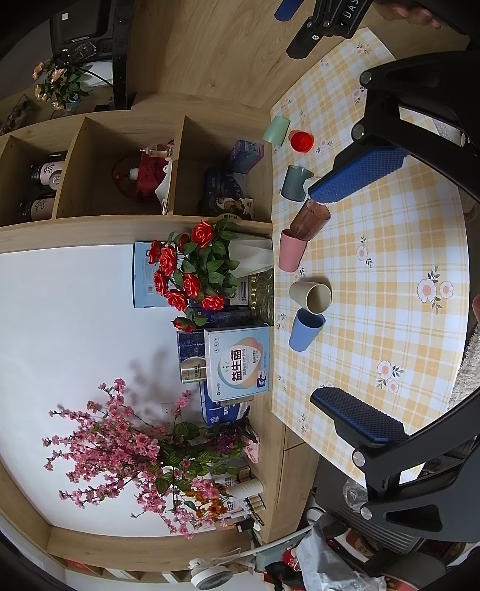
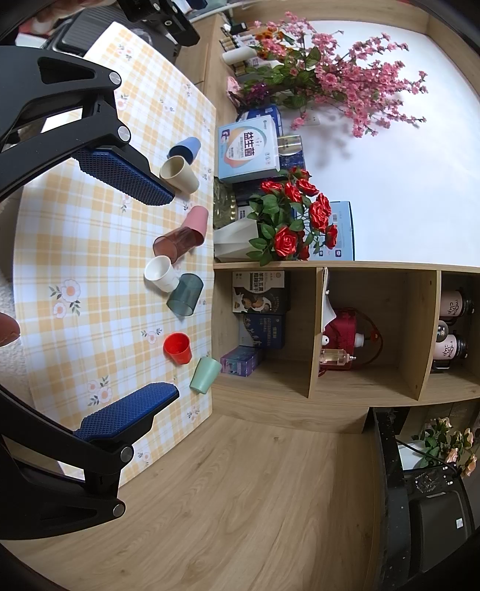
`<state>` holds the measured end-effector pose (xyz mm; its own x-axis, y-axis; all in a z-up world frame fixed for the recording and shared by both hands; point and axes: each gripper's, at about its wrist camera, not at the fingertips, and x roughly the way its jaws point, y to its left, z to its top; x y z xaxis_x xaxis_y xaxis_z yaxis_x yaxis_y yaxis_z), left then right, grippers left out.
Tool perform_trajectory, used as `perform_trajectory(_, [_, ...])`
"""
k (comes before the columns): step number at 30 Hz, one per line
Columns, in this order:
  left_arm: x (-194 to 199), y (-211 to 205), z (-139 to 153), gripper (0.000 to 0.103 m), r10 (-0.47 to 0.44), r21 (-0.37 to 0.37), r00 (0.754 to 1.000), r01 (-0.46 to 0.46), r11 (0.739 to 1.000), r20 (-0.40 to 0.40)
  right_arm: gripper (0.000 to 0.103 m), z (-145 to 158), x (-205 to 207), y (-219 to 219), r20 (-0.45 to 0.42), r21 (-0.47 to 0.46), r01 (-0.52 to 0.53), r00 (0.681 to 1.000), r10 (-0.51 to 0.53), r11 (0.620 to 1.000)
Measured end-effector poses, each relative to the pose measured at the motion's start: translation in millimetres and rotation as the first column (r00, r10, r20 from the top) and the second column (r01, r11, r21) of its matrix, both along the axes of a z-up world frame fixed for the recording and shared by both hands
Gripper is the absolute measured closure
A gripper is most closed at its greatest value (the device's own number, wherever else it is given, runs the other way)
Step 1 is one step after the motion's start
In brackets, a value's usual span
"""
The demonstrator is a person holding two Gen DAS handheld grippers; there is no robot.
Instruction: Flip cup upside down
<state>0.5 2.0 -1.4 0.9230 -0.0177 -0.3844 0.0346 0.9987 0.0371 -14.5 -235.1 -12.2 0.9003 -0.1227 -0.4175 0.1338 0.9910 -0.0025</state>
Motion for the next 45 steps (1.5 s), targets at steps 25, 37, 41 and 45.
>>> perform_trajectory(25, [92.9, 14.5, -51.5, 0.005, -0.102, -0.05, 0.975, 0.094, 0.994, -0.2, 0.009, -58.9, 82.5, -65.1, -0.138, 0.048, -0.066, 0.988, 0.072, 0.997])
perform_trajectory(37, [172.0, 25.2, -92.4, 0.005, -0.097, -0.065, 0.954, 0.082, 0.995, -0.283, 0.009, -122.4, 189.3, -84.7, -0.323, 0.045, -0.142, 0.935, 0.149, 0.989])
perform_trajectory(41, [188.7, 28.4, -97.8, 0.005, -0.105, -0.086, 0.959, 0.085, 0.993, -0.264, 0.009, -139.2, 213.3, -101.6, -0.348, 0.051, -0.116, 0.929, 0.126, 0.992])
perform_trajectory(45, [202.6, 31.0, -101.2, 0.005, -0.087, -0.075, 0.969, 0.071, 0.995, -0.231, 0.009, -152.7, 234.2, -126.1, -0.389, 0.091, -0.105, 0.912, 0.133, 0.99])
